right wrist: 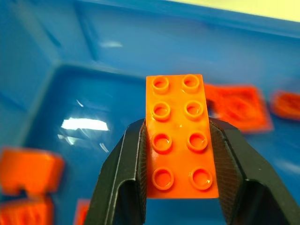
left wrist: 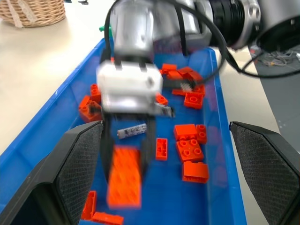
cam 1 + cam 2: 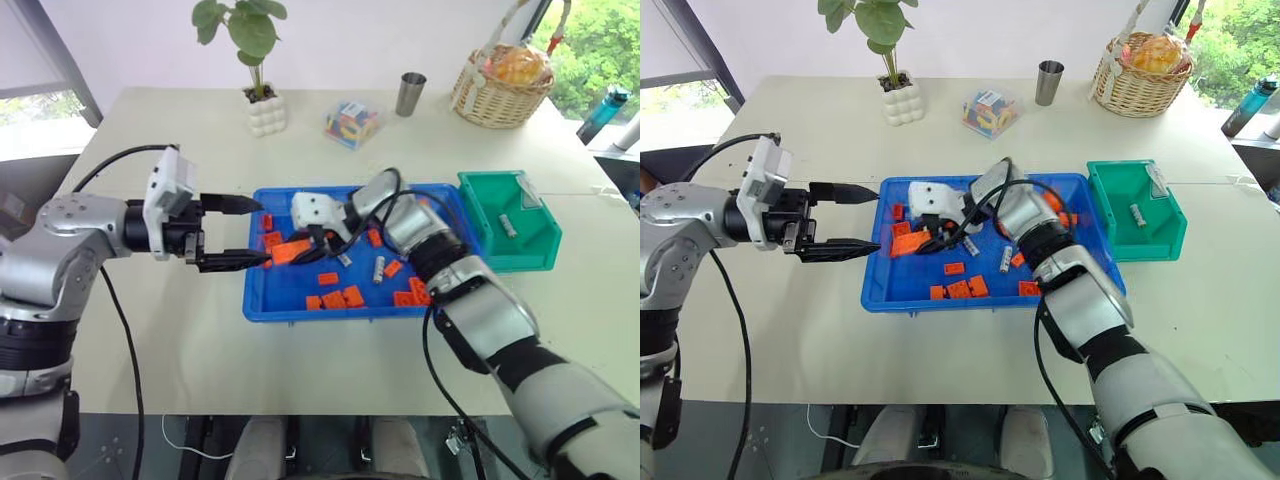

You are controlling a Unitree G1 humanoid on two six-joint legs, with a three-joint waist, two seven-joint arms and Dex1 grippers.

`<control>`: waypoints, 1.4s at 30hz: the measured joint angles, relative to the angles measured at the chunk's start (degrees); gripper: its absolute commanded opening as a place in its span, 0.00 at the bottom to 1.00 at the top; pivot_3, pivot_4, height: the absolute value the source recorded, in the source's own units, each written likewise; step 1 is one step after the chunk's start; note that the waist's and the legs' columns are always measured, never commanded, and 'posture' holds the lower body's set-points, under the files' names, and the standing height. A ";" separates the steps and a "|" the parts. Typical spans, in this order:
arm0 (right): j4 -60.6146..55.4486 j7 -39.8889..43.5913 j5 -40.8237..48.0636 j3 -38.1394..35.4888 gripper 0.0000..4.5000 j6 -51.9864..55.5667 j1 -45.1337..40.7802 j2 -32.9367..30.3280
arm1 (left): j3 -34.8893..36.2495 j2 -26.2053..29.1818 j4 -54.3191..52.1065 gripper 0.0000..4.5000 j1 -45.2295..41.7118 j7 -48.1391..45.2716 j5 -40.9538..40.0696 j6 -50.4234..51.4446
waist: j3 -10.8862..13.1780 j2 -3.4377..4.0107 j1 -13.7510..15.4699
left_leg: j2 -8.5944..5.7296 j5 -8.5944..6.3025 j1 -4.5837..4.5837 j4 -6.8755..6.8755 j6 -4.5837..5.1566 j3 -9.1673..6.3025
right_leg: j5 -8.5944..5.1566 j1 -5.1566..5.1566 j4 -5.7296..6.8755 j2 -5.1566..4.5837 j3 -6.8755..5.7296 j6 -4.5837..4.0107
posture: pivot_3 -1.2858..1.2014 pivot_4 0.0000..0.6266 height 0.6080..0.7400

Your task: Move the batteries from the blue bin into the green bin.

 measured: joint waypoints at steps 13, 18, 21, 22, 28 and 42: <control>-46.96 -13.91 -0.50 -7.36 0.74 40.02 19.22 -12.61 | -1.40 -2.96 1.59 1.00 -3.59 0.49 -0.40 1.00 | -0.01 -0.02 0.36 | -0.03 0.00 -0.05 0.05 0.01 -0.02 | 0.00 0.05 -0.01 -0.06 -0.01 0.01 | 0.52 0.24 0.53; -58.63 -23.49 -0.82 -8.70 0.74 56.07 26.18 -11.35 | -2.82 -5.95 3.64 1.00 -5.27 1.25 0.81 -0.19 | -0.01 -0.02 0.20 | -0.01 0.00 -0.04 0.06 0.00 0.00 | 0.00 0.01 0.01 -0.03 0.00 0.01 | 0.52 0.24 0.53; -61.97 -27.80 -0.20 -8.86 0.74 59.59 27.69 -10.09 | -3.77 -6.66 4.83 1.00 -6.68 0.79 1.47 -0.80 | -0.01 -0.02 0.19 | -0.01 0.00 -0.04 0.05 0.01 0.02 | 0.00 0.01 0.00 -0.03 -0.01 0.01 | 0.52 0.24 0.53; -62.24 -28.87 0.21 -8.94 0.74 60.28 27.95 -9.95 | -3.93 -6.81 5.07 1.00 -6.92 0.49 1.74 -1.07 | -0.01 -0.02 0.20 | -0.01 0.00 -0.04 0.05 0.01 0.02 | 0.00 0.01 0.00 -0.03 -0.01 0.01 | 0.52 0.24 0.53; -61.59 -34.32 3.46 -10.56 0.74 61.58 28.74 -8.90 | -5.05 -8.07 7.22 1.00 -7.99 -0.78 2.36 -1.77 | -0.01 -0.02 0.37 | -0.03 0.00 -0.04 0.06 0.01 0.00 | 0.00 0.03 0.00 -0.03 -0.01 0.01 | 0.52 0.24 0.53; -59.67 -39.37 9.85 -12.67 0.01 60.28 31.09 -9.67 | -5.02 -8.50 6.53 1.00 -7.97 -1.35 2.49 -1.65 | -0.01 -0.02 0.35 | -0.02 0.00 -0.03 0.06 0.01 0.01 | 0.00 0.03 0.00 -0.04 0.00 0.01 | 0.52 0.24 0.53</control>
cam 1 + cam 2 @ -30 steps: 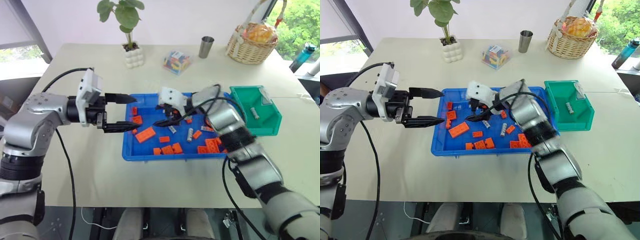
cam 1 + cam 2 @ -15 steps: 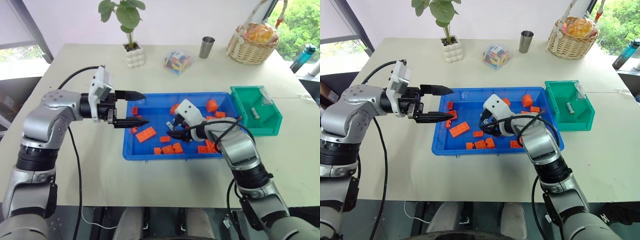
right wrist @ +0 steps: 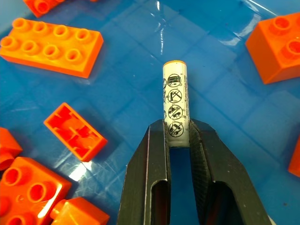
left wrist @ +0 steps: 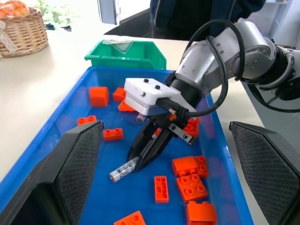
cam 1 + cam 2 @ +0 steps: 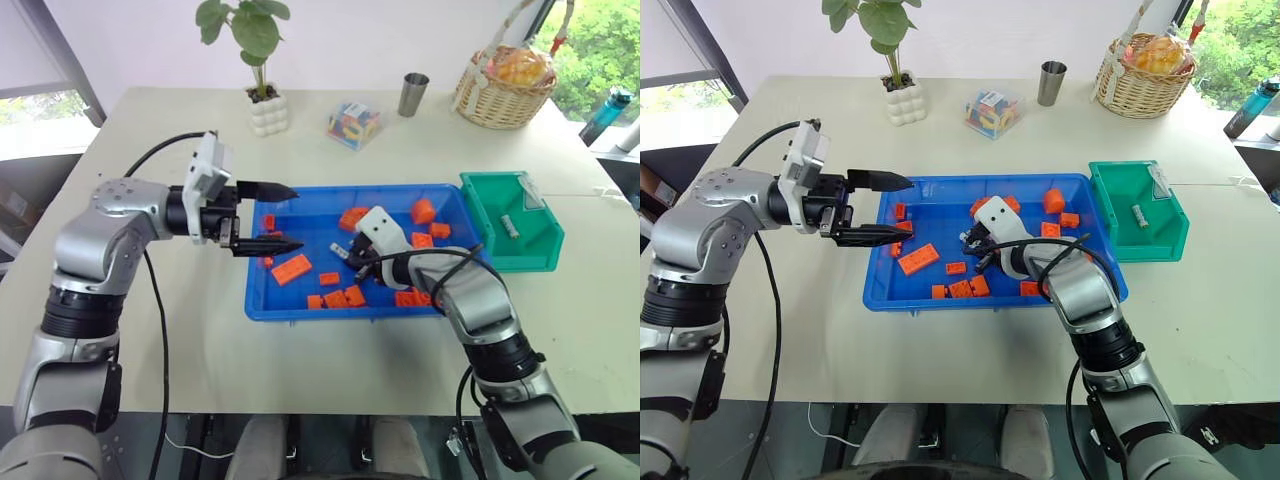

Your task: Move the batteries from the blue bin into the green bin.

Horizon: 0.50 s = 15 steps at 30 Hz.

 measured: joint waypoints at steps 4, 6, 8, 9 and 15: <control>-2.62 -0.39 2.98 -8.63 0.01 3.51 -1.68 -4.82 | 0.00 0.22 -0.73 1.00 3.17 0.10 0.28 -0.10 | 0.00 0.00 0.10 | -0.01 0.00 0.00 0.00 0.00 -0.01 | 0.00 0.02 -0.01 -0.02 0.00 0.00 | 0.52 0.24 0.53; -4.12 -0.88 3.78 -13.32 0.01 4.81 -2.04 -8.40 | -0.01 0.48 -0.68 1.00 4.92 0.22 0.92 -0.63 | 0.00 0.00 0.08 | 0.00 0.00 0.00 0.00 0.01 -0.02 | 0.00 0.02 -0.01 0.00 0.00 0.00 | 0.52 0.24 0.53; -4.17 -1.12 4.52 -17.84 0.01 5.13 -1.15 -13.02 | 0.01 0.57 -0.66 1.00 6.64 0.44 1.96 -1.83 | 0.00 0.00 0.19 | -0.02 -0.01 0.00 -0.02 0.02 0.01 | 0.00 0.02 -0.01 -0.04 0.00 0.00 | 0.52 0.24 0.53; -4.07 -1.29 4.63 -20.66 0.01 5.27 -0.38 -15.23 | 0.06 0.87 -0.43 1.00 7.84 0.60 2.47 -2.48 | 0.00 0.00 0.23 | -0.02 -0.01 0.00 -0.02 0.02 0.02 | 0.00 0.02 -0.02 -0.05 0.00 0.00 | 0.52 0.24 0.53; -1.00 -2.78 5.45 -30.67 0.01 4.68 3.53 -22.12 | 0.19 0.70 3.67 1.00 10.71 1.81 5.85 -7.28 | 0.00 0.00 0.05 | 0.01 -0.01 0.02 -0.04 0.02 0.09 | 0.00 0.01 -0.03 -0.04 0.01 0.00 | 0.52 0.24 0.53</control>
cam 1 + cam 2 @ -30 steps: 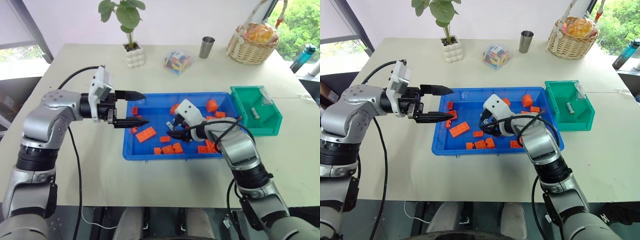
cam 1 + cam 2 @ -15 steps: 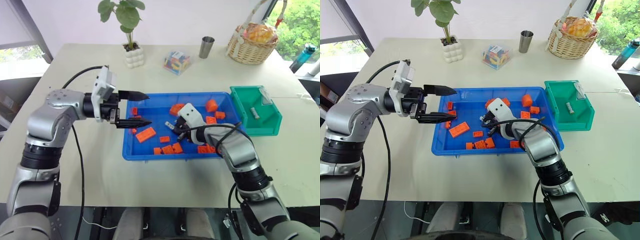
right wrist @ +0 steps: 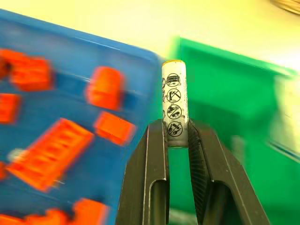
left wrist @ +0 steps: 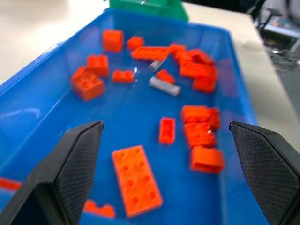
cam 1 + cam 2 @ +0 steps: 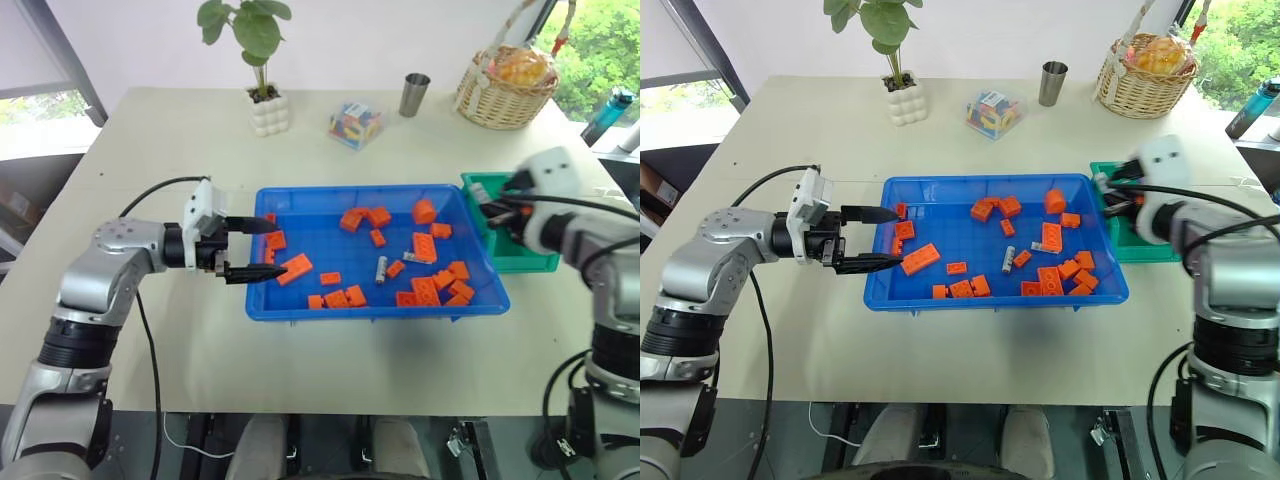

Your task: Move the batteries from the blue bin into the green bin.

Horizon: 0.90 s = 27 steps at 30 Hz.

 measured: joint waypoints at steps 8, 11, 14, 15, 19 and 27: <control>4.69 -2.62 1.02 -1.46 0.67 -2.75 2.10 -1.31 | 0.03 -1.35 2.48 1.00 0.20 0.91 1.33 -3.17 | 0.00 0.00 0.20 | -0.01 0.00 0.00 0.01 0.01 0.01 | 0.00 0.01 0.00 -0.03 0.01 0.00 | 0.52 0.24 0.53; 5.24 -2.62 1.01 0.11 0.76 -4.95 3.31 -2.99 | -0.03 -1.42 2.61 1.00 1.55 1.06 2.31 -4.86 | 0.01 0.02 0.09 | -0.02 -0.01 0.00 0.01 0.01 0.02 | 0.00 0.00 0.00 -0.04 0.01 0.00 | 0.52 0.24 0.53; 4.40 -0.53 2.19 1.25 0.76 -7.12 3.03 -5.41 | -0.16 -1.93 2.84 1.00 2.35 1.22 3.28 -6.01 | 0.01 0.02 0.06 | 0.00 -0.01 0.00 0.00 0.01 0.01 | 0.00 0.00 -0.01 -0.03 0.01 0.00 | 0.52 0.24 0.53; 3.39 0.54 3.28 1.49 0.76 -7.10 2.54 -5.75 | -0.15 -2.11 2.83 1.00 2.38 1.28 3.53 -6.09 | 0.01 0.02 0.03 | 0.00 0.00 0.00 0.01 0.01 0.02 | 0.00 0.00 -0.01 -0.03 0.01 0.00 | 0.52 0.24 0.53; -3.68 5.55 9.26 5.20 0.76 -6.58 0.36 -5.79 | -0.14 -2.40 2.77 1.00 2.39 1.35 3.56 -6.10 | 0.00 0.02 0.00 | 0.02 -0.01 0.00 0.01 0.01 -0.02 | 0.00 0.00 -0.02 -0.02 0.01 0.00 | 0.52 0.24 0.53; -2.37 17.70 10.97 22.43 0.76 -19.46 0.14 -6.19 | -0.13 -2.60 2.74 1.00 2.01 1.92 3.56 -5.87 | 0.00 0.00 0.53 | -0.03 -0.03 0.00 0.09 0.06 -0.06 | 0.00 0.05 -0.04 -0.05 0.00 0.00 | 0.52 0.24 0.53</control>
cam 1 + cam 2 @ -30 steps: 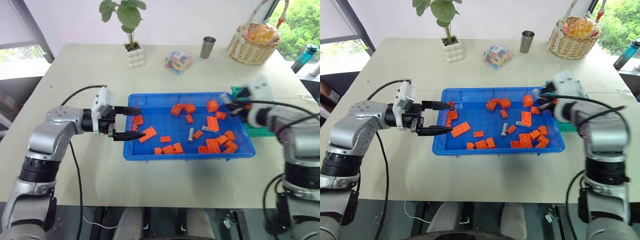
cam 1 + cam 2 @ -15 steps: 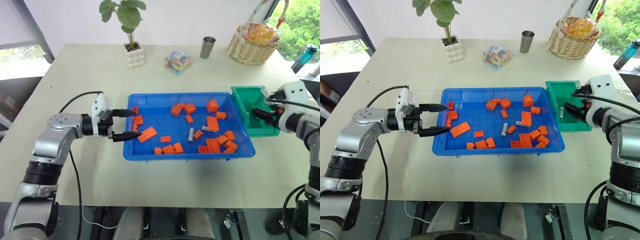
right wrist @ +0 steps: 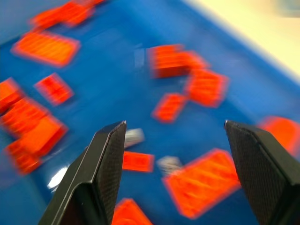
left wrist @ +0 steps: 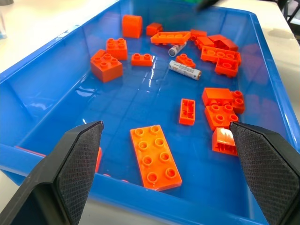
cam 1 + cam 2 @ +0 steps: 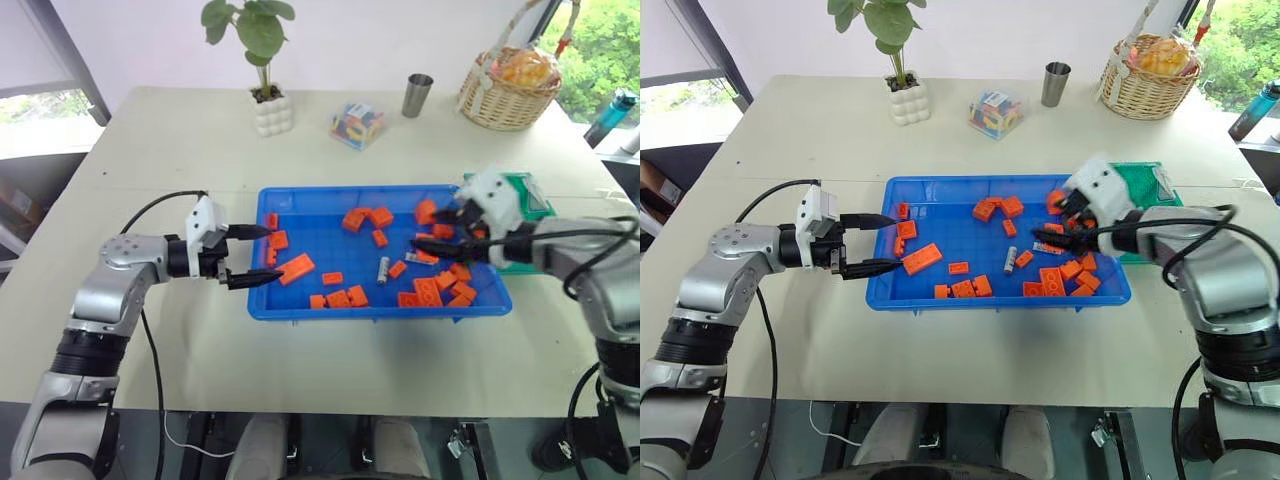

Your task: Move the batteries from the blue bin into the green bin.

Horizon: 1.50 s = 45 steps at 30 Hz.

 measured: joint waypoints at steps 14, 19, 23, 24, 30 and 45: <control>20.16 11.80 -7.26 13.65 0.99 -17.13 -9.17 5.31 | -0.05 -0.90 -1.80 1.00 -1.94 0.47 -0.01 1.23 | 0.01 0.00 -0.51 | 0.02 0.00 -0.01 0.01 0.00 -0.02 | 0.00 0.01 0.02 0.01 -0.06 0.00 | 0.52 0.24 0.53; 21.84 15.13 -8.75 15.24 0.99 -19.48 -9.54 5.68 | -0.04 -0.87 -2.26 1.00 -1.91 0.38 -0.03 2.10 | 0.01 0.00 -0.52 | 0.02 0.00 -0.01 0.01 0.00 -0.02 | 0.00 0.02 0.02 0.01 -0.06 0.00 | 0.52 0.24 0.53; 24.02 15.38 -10.38 16.02 0.99 -21.16 -9.56 6.80 | -0.04 -0.87 -2.36 1.00 -1.91 0.16 -0.06 2.11 | 0.01 0.00 -0.52 | 0.02 0.00 -0.01 0.02 0.00 -0.02 | 0.00 0.02 0.02 0.01 -0.06 0.00 | 0.52 0.24 0.53; 24.90 15.35 -11.06 16.31 0.99 -21.59 -9.54 7.05 | -0.04 -0.87 -2.49 1.00 -1.91 0.05 -0.06 2.09 | 0.01 0.00 -0.50 | 0.01 0.00 -0.01 0.02 -0.01 -0.02 | 0.00 0.02 0.02 0.00 -0.06 0.00 | 0.52 0.24 0.53; 27.87 15.69 -12.38 16.32 0.99 -25.40 -8.89 7.13 | -0.05 -0.98 -2.55 1.00 -1.91 -0.36 -0.02 1.00 | 0.00 -0.01 -0.51 | 0.02 0.00 0.02 0.03 -0.01 -0.04 | 0.00 0.07 0.02 0.01 -0.08 0.00 | 0.52 0.24 0.53; 19.55 6.38 -6.82 3.95 0.49 -14.99 -5.14 9.62 | -0.66 -2.06 -1.55 1.00 -1.89 -0.87 0.69 -2.49 | 0.01 0.00 -0.34 | 0.01 0.00 0.02 0.05 -0.01 -0.07 | 0.00 0.09 0.02 -0.01 -0.12 0.00 | 0.52 0.24 0.53</control>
